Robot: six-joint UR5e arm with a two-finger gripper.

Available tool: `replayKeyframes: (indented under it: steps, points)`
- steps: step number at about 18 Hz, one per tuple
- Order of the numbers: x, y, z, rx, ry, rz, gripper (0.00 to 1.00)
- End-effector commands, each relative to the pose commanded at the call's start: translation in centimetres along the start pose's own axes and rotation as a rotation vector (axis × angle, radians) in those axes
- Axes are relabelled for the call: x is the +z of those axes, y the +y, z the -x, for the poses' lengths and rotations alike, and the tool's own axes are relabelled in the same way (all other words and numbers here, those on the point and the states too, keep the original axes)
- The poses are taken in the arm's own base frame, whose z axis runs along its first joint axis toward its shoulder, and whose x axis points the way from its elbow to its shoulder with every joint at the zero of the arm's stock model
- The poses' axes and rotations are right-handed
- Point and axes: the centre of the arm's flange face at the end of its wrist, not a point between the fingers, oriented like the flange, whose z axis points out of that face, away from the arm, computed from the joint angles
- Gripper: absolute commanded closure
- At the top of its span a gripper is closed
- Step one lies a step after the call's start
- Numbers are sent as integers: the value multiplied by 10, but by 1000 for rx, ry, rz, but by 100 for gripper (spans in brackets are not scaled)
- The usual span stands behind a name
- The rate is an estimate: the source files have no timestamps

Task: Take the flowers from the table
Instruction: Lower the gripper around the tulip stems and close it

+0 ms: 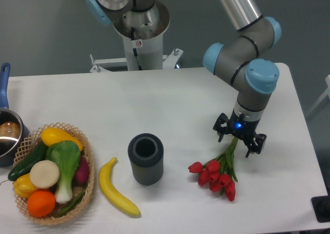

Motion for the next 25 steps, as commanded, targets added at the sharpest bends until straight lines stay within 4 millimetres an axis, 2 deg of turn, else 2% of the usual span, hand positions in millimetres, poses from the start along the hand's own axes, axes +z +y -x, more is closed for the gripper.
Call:
replayKeyframes:
  steps: [6, 17, 19, 22, 25]
  points:
    - [14, 3, -7, -5, 26, 9, 0]
    - [22, 5, -9, -4, 32, 45, 2]
    - [24, 6, -9, -4, 34, 48, 10]
    - [23, 5, -10, -3, 33, 47, 32]
    - [23, 5, -10, -6, 33, 47, 45]
